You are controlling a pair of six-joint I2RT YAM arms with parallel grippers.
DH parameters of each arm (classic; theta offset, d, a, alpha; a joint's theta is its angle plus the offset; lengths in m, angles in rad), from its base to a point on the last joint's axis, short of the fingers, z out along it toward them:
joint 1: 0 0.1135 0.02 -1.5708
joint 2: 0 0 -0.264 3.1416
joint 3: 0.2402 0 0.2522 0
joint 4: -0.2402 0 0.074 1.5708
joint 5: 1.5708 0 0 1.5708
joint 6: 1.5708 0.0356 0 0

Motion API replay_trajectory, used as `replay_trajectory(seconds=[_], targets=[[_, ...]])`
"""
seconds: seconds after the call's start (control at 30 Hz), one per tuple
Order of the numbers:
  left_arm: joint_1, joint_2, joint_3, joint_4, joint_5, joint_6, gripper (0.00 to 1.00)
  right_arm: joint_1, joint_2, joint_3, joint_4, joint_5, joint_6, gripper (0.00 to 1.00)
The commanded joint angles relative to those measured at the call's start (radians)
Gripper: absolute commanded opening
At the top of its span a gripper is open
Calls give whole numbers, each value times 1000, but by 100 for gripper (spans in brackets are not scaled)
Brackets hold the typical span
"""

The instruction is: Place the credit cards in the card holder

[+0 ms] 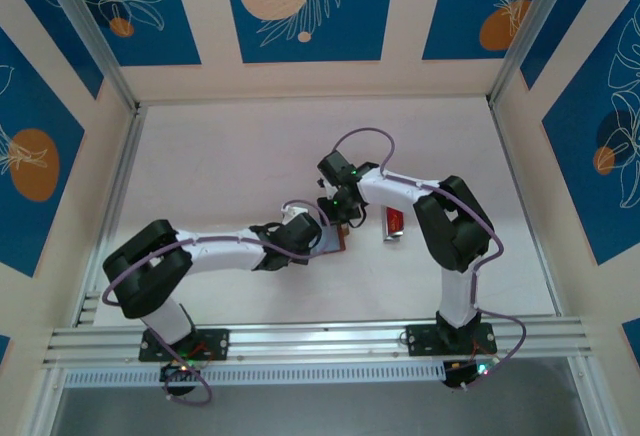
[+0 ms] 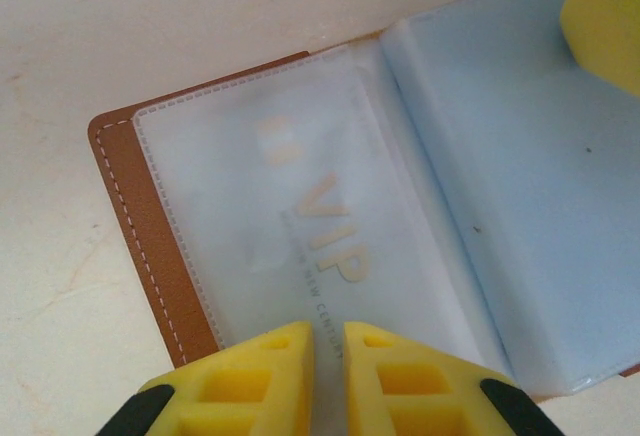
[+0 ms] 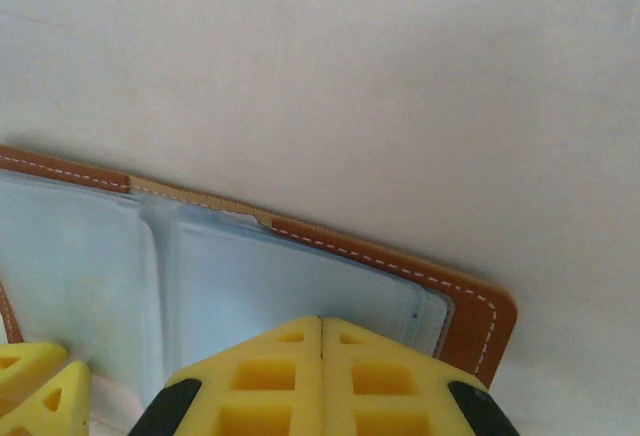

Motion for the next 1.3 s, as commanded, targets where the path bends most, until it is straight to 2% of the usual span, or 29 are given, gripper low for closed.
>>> replay_trajectory(seconds=[0.0, 0.13, 0.23, 0.3, 0.43, 0.5, 0.6, 0.67, 0.83, 1.27], targets=[[13, 15, -32, -42, 41, -6, 15, -13, -30, 36, -19, -47, -4, 4], [12, 25, -41, -33, 39, -12, 14, -66, -173, -14, 11, -38, 30, 11], [13, 25, -50, -19, 40, -13, 14, -137, -286, -49, -30, 92, 73, 17], [13, 26, -49, -17, 40, -11, 13, -204, -337, -70, -77, 161, 106, 17], [13, 35, -56, -1, 40, -9, 14, -353, -423, -169, -96, 204, 141, 17], [12, 40, -61, 12, 47, -7, 14, -422, -452, -219, -78, 160, 149, 19], [13, 46, -66, 21, 48, -5, 13, -491, -492, -289, -28, 95, 170, 26], [13, 46, -69, 27, 50, -5, 13, -512, -494, -316, -2, 66, 174, 29], [13, 44, -74, 29, 48, -5, 13, -541, -454, -342, 37, 1, 181, 27], [13, 34, -81, 29, 39, -14, 13, -554, -411, -367, 67, -47, 182, 22]])
